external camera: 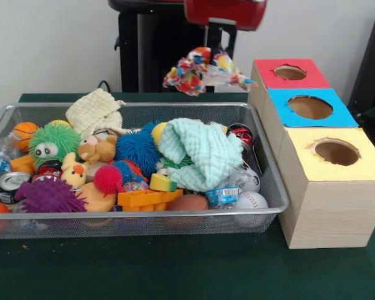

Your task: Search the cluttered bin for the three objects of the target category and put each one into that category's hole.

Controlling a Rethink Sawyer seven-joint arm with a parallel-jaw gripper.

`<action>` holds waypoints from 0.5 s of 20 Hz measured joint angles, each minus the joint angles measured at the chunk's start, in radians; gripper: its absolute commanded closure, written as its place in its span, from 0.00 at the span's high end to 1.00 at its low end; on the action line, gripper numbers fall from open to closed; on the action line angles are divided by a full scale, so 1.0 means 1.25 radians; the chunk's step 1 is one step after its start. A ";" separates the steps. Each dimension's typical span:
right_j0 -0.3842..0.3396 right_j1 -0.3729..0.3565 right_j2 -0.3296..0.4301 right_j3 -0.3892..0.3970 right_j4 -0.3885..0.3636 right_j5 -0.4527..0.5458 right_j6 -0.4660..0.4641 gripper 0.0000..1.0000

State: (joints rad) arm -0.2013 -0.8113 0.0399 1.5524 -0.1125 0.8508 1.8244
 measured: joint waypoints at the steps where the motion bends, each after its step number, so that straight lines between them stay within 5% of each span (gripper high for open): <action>1: 0.008 0.010 -0.003 -0.012 0.002 0.002 0.011 0.00; 10: 0.098 0.175 -0.047 -0.248 0.039 0.101 0.164 0.00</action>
State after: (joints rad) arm -0.0787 -0.5926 -0.0187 1.2426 -0.0642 0.9769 2.0290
